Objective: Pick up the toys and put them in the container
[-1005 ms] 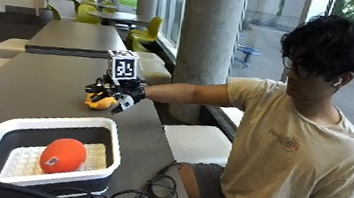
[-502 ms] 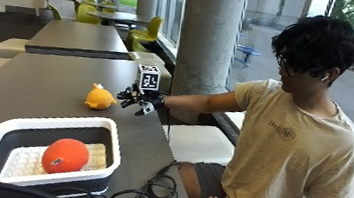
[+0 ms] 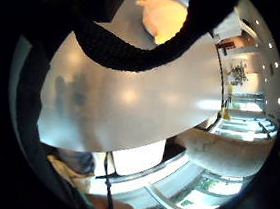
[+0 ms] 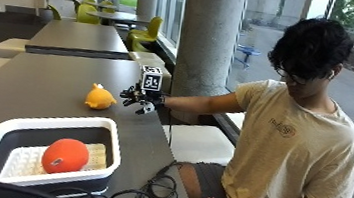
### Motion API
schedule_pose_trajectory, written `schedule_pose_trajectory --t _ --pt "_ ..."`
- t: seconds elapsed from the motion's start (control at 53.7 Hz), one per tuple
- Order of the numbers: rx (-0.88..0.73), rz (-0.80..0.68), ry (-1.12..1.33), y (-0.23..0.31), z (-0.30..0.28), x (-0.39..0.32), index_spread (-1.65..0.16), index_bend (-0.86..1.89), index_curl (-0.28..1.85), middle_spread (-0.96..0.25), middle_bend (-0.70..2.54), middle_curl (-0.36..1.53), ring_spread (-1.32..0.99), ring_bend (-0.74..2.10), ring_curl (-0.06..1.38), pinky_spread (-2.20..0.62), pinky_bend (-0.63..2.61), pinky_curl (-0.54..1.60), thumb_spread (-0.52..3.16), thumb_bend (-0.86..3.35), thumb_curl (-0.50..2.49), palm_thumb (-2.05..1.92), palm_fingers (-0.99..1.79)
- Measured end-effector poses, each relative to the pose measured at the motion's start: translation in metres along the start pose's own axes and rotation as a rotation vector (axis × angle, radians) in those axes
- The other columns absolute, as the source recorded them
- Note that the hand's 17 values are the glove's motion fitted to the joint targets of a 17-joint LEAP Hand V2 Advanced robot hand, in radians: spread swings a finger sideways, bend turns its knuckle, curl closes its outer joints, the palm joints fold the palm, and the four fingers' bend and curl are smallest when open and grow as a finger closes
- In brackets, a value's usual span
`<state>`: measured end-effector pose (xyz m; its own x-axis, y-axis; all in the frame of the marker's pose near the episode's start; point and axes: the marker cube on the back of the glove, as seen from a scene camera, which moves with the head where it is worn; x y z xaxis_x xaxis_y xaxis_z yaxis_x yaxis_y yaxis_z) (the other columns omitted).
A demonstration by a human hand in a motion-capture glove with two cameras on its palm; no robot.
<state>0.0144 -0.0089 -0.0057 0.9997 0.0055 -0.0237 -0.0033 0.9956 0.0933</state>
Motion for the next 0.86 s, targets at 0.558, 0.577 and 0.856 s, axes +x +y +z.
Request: schedule_pose_trajectory --t 0.558,0.577,0.856 --pt "-0.026 0.003 -0.007 -0.003 0.014 0.012 -0.33 0.30 0.49 -0.03 0.13 0.20 -0.02 0.16 0.19 0.01 0.89 0.33 1.60 0.13 0.30 0.22 -0.12" --pt "-0.024 0.001 -0.008 -0.003 0.014 0.013 -0.33 0.30 0.49 -0.03 0.13 0.20 -0.02 0.16 0.19 0.01 0.89 0.33 1.60 0.13 0.30 0.22 -0.12" --pt "-0.009 -0.032 -0.043 -0.010 0.017 0.009 -0.33 0.30 0.49 -0.03 0.13 0.20 -0.02 0.15 0.18 0.01 0.89 0.34 1.60 0.16 0.30 0.21 -0.12"
